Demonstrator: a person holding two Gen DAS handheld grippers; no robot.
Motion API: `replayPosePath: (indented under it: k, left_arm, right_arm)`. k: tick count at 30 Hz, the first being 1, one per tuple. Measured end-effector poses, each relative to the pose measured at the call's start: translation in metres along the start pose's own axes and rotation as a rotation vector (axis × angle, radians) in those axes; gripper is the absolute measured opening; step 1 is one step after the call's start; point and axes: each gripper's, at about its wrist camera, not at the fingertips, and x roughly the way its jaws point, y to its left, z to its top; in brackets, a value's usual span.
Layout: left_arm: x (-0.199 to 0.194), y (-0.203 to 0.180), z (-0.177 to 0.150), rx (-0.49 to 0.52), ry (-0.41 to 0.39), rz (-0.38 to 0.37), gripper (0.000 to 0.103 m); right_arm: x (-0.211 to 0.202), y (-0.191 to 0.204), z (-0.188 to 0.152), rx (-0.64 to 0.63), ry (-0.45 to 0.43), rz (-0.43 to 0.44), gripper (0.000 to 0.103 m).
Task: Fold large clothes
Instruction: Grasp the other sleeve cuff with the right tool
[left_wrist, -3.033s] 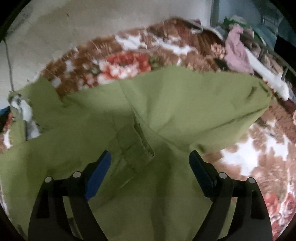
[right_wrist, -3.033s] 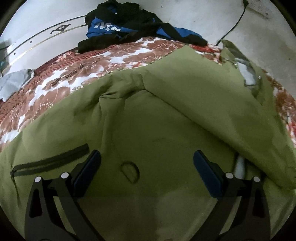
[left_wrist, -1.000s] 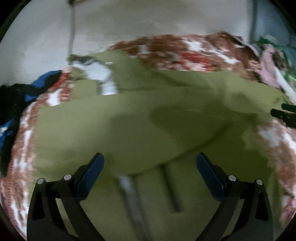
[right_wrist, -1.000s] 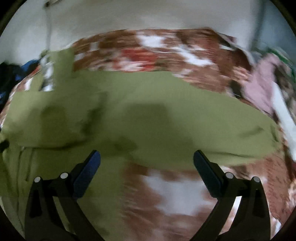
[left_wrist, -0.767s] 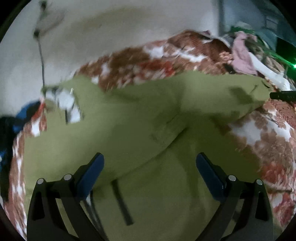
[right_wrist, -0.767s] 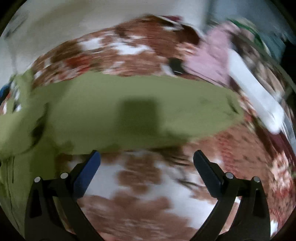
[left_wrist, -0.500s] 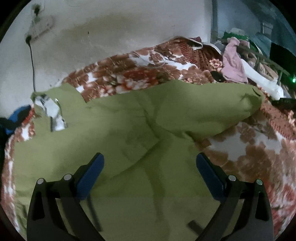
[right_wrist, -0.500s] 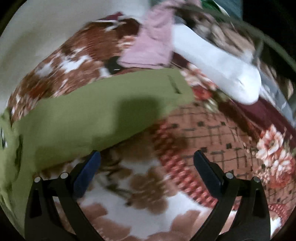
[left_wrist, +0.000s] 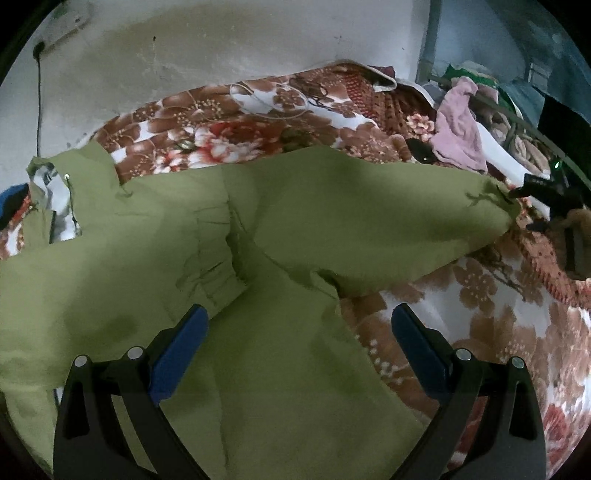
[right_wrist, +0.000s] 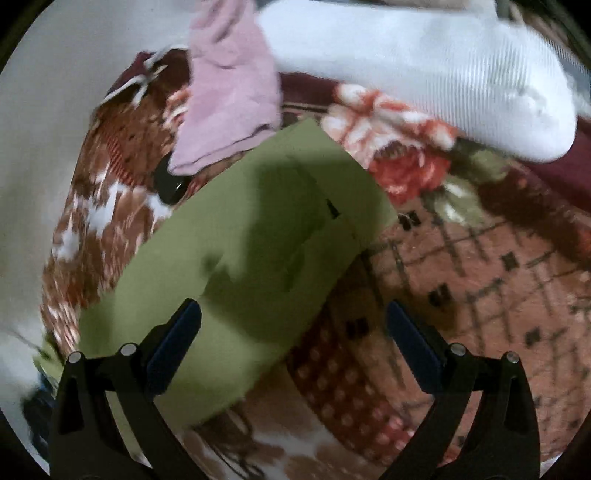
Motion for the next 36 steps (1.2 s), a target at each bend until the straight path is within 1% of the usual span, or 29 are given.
replayPosePath:
  k: [1,3,5,8,11,12,13,14,15,16,17,18,21,23,24,27,28,29,31,32,33,34,35,36]
  left_arm:
    - [0.003,0.000,0.000,-0.009,0.011,-0.010,0.098]
    - [0.010,0.001,-0.003,-0.022,0.048,-0.046,0.098]
    - [0.013,0.001,-0.008,-0.022,0.052,-0.049,0.098]
    - [0.017,0.001,-0.016,0.001,0.064,-0.035,0.098]
    - [0.017,0.004,-0.021,0.010,0.059,-0.010,0.098]
    - [0.016,0.008,-0.022,-0.002,0.057,-0.003,0.098]
    - [0.016,0.013,-0.023,-0.023,0.060,-0.001,0.098]
    - [0.015,0.018,-0.025,-0.053,0.063,-0.002,0.098]
    - [0.014,0.025,-0.029,-0.106,0.069,-0.008,0.098]
    - [0.013,0.031,-0.032,-0.142,0.074,-0.010,0.098]
    - [0.013,0.039,-0.036,-0.188,0.082,-0.009,0.098]
    - [0.012,0.043,-0.039,-0.214,0.087,-0.005,0.098]
    - [0.007,0.070,-0.052,-0.315,0.100,0.024,0.098]
    - [0.003,0.085,-0.058,-0.358,0.102,0.049,0.098]
    - [0.000,0.094,-0.062,-0.377,0.101,0.067,0.098]
    - [-0.008,0.115,-0.062,-0.374,0.090,0.135,0.098]
    - [-0.014,0.125,-0.059,-0.351,0.066,0.182,0.098]
    - [-0.018,0.130,-0.056,-0.337,0.053,0.207,0.098]
    - [-0.025,0.148,-0.051,-0.314,0.028,0.276,0.098]
    - [-0.025,0.157,-0.048,-0.318,0.042,0.309,0.098]
    - [-0.021,0.166,-0.046,-0.329,0.077,0.339,0.098]
    - [-0.014,0.177,-0.045,-0.350,0.134,0.366,0.098]
    - [-0.010,0.186,-0.046,-0.385,0.151,0.378,0.098]
    - [-0.013,0.192,-0.047,-0.420,0.130,0.388,0.098]
  right_arm:
    - [0.007,-0.002,0.005,0.007,0.022,0.013,0.099]
    - [0.016,-0.004,0.013,0.007,0.038,0.020,0.099]
    - [0.024,-0.008,0.021,0.035,0.049,0.044,0.099]
    - [0.033,-0.014,0.030,0.085,0.054,0.067,0.099]
    - [0.038,-0.012,0.035,0.088,0.058,0.078,0.099]
    - [0.037,-0.011,0.035,0.080,0.054,0.084,0.089]
    - [0.036,-0.011,0.035,0.070,0.049,0.077,0.082]
    - [0.034,-0.012,0.036,0.067,0.044,0.062,0.067]
    - [0.032,-0.015,0.036,0.077,0.036,0.063,0.052]
    - [0.031,-0.019,0.036,0.090,0.034,0.069,0.044]
    - [0.030,-0.022,0.037,0.094,0.031,0.069,0.031]
    - [0.027,-0.024,0.037,0.089,0.025,0.070,0.029]
    - [0.015,-0.019,0.034,0.034,-0.012,0.078,0.026]
    - [0.008,-0.012,0.032,-0.007,-0.027,0.080,0.021]
    - [0.005,-0.009,0.032,-0.024,-0.029,0.077,0.021]
    - [-0.014,0.007,0.028,-0.056,-0.058,0.099,0.020]
    - [-0.023,0.016,0.026,-0.076,-0.072,0.119,0.020]
    - [-0.031,0.024,0.024,-0.093,-0.081,0.134,0.020]
    - [-0.050,0.053,0.015,-0.160,-0.097,0.199,0.020]
    - [-0.056,0.068,0.009,-0.208,-0.095,0.244,0.019]
    - [-0.063,0.084,0.001,-0.274,-0.094,0.276,0.019]
    - [-0.071,0.111,-0.017,-0.379,-0.097,0.298,0.019]
    - [-0.075,0.131,-0.031,-0.437,-0.084,0.329,0.019]
    - [-0.077,0.146,-0.044,-0.465,-0.068,0.355,0.019]
